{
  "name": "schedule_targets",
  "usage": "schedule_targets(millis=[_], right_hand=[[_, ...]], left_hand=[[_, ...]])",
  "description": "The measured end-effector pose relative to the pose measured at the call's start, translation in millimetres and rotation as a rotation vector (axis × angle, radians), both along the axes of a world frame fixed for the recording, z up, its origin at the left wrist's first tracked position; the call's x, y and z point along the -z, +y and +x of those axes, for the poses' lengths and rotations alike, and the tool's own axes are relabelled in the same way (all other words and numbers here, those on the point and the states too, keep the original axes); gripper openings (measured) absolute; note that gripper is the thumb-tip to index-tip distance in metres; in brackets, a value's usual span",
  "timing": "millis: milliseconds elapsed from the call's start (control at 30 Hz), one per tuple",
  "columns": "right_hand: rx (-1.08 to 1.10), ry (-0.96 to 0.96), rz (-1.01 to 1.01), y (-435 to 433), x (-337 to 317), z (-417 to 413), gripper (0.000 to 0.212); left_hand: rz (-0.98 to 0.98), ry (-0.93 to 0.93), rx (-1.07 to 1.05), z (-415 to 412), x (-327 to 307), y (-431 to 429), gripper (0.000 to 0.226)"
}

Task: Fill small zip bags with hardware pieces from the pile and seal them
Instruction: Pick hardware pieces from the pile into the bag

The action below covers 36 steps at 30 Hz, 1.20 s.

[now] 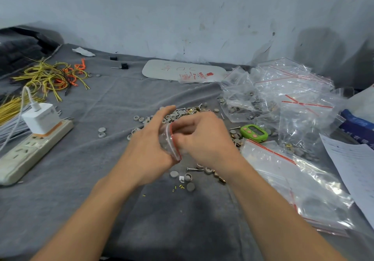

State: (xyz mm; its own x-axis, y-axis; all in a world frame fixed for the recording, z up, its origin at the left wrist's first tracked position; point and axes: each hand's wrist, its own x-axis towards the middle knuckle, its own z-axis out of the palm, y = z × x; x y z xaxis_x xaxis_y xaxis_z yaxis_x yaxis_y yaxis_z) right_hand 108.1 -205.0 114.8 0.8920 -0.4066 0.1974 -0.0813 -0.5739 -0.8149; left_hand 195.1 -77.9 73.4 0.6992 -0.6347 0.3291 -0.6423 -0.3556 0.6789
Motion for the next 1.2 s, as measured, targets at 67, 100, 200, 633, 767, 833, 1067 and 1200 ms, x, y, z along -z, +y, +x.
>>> schedule_targets(millis=[67,100,200,633,767,833,1067,1200], right_hand=[[0.15,-0.081,0.06,-21,-3,-3,0.015],[0.24,-0.079,0.009,-34,-5,-7,0.017],[0.345,0.183,-0.207,-68,-3,-22,0.024],[0.1,0.607,-0.617,-49,31,-56,0.019],[0.101,0.602,-0.63,-36,36,-59,0.008],[0.094,0.602,-0.657,-32,37,-59,0.003],[0.1,0.487,-0.419,-42,33,-56,0.022],[0.115,0.463,-0.389,-46,34,-48,0.034]], left_hand=[[-0.045,0.012,-0.041,2,0,2,0.092],[-0.065,0.027,-0.061,3,-1,4,0.09],[-0.101,0.056,-0.117,8,0,9,0.092],[-0.062,0.046,-0.115,10,2,5,0.094],[-0.072,0.065,-0.101,10,3,8,0.095],[-0.085,0.073,-0.103,11,4,9,0.094],[-0.068,0.043,-0.099,11,1,7,0.094],[-0.074,0.048,-0.101,11,2,9,0.094]])
